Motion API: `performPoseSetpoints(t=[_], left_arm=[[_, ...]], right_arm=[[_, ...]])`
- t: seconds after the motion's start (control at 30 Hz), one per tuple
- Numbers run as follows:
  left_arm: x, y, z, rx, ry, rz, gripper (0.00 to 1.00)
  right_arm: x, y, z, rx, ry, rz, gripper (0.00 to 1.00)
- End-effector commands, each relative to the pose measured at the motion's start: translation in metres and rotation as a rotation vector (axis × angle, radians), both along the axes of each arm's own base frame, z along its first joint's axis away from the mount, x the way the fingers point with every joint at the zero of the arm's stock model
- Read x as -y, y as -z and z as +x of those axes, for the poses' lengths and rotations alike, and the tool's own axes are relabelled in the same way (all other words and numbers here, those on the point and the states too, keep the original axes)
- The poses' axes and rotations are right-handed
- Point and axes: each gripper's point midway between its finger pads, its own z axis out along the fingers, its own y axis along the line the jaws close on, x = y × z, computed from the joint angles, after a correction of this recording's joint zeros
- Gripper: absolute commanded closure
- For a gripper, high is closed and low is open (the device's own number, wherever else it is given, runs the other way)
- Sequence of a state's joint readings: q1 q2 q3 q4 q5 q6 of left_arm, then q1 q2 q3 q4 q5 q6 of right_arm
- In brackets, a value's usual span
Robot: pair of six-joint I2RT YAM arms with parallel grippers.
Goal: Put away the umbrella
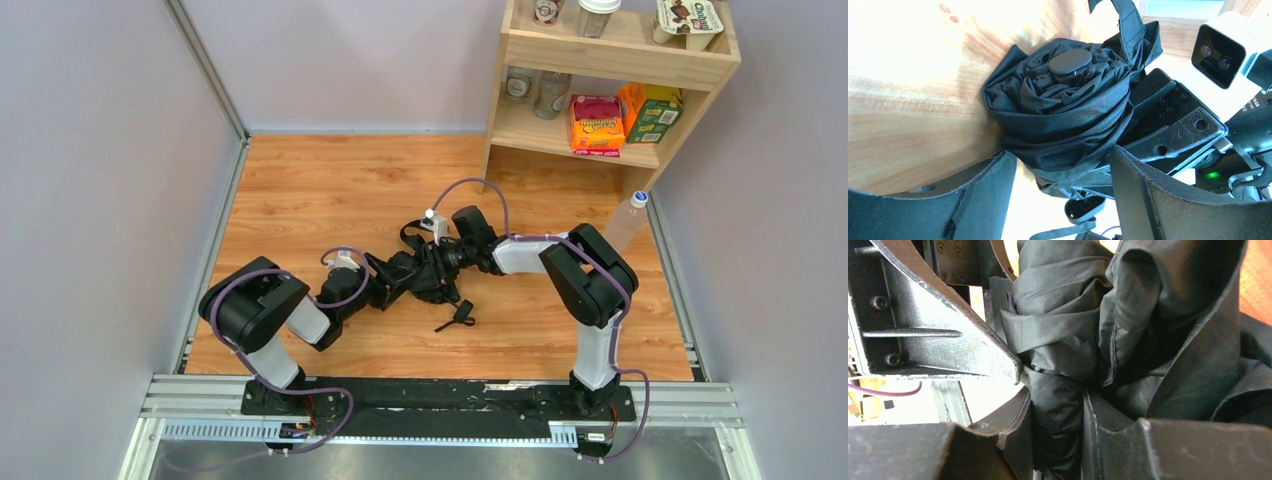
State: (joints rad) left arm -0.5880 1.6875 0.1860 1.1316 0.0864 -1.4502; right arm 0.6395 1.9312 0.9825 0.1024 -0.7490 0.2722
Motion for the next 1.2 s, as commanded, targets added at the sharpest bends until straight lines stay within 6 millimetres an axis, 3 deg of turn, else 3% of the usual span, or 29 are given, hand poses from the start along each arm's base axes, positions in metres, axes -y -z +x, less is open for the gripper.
performPoseSetpoints(t=[0.0, 0.13, 0.3, 0.33, 0.37, 0.4, 0.43, 0.5, 0.63, 0.67, 0.7, 0.73, 0.77, 0.9, 1.17], left_arm=[[-0.013, 0.031, -0.027, -0.116, 0.034, 0.100, 0.23], [-0.009, 0.006, -0.031, -0.091, 0.047, 0.042, 0.23], [-0.024, -0.016, -0.053, -0.116, 0.046, 0.058, 0.23], [-0.034, -0.005, -0.061, -0.164, 0.041, 0.134, 0.22], [-0.036, -0.031, -0.056, -0.089, 0.030, 0.114, 0.22], [-0.045, -0.032, -0.056, -0.113, -0.001, 0.174, 0.22], [-0.046, -0.059, -0.051, -0.048, -0.018, 0.147, 0.22], [-0.050, -0.076, -0.044, -0.035, -0.044, 0.130, 0.22], [-0.036, -0.070, -0.035, -0.225, 0.007, 0.145, 0.21], [-0.033, -0.055, -0.036, -0.295, 0.037, 0.189, 0.21], [-0.025, -0.067, -0.028, -0.291, 0.058, 0.178, 0.21], [-0.021, -0.057, -0.024, -0.329, 0.067, 0.200, 0.21], [-0.014, -0.068, -0.013, -0.284, 0.081, 0.196, 0.21], [-0.013, -0.060, 0.011, -0.267, 0.037, 0.239, 0.21], [-0.010, -0.005, 0.020, -0.356, 0.044, 0.302, 0.20]], right_arm=[[0.051, 0.079, -0.068, -0.267, -0.004, -0.303, 1.00], [0.051, 0.077, -0.060, -0.249, 0.013, -0.310, 1.00], [0.051, 0.074, -0.054, -0.236, 0.019, -0.308, 1.00], [0.051, 0.074, -0.053, -0.230, 0.021, -0.310, 1.00], [0.052, 0.074, -0.053, -0.230, 0.024, -0.311, 1.00], [0.053, 0.074, -0.053, -0.226, 0.023, -0.313, 1.00], [0.053, 0.075, -0.053, -0.224, 0.026, -0.316, 1.00], [0.055, 0.075, -0.053, -0.218, 0.029, -0.321, 1.00], [0.053, 0.072, -0.052, -0.215, 0.029, -0.311, 1.00], [0.053, 0.072, -0.051, -0.213, 0.029, -0.312, 1.00], [0.053, 0.072, -0.050, -0.211, 0.031, -0.312, 1.00], [0.052, 0.070, -0.050, -0.207, 0.028, -0.309, 1.00], [0.052, 0.070, -0.050, -0.207, 0.028, -0.308, 1.00], [0.053, 0.069, -0.050, -0.198, 0.024, -0.313, 1.00], [0.050, 0.063, -0.053, -0.190, 0.008, -0.300, 1.00]])
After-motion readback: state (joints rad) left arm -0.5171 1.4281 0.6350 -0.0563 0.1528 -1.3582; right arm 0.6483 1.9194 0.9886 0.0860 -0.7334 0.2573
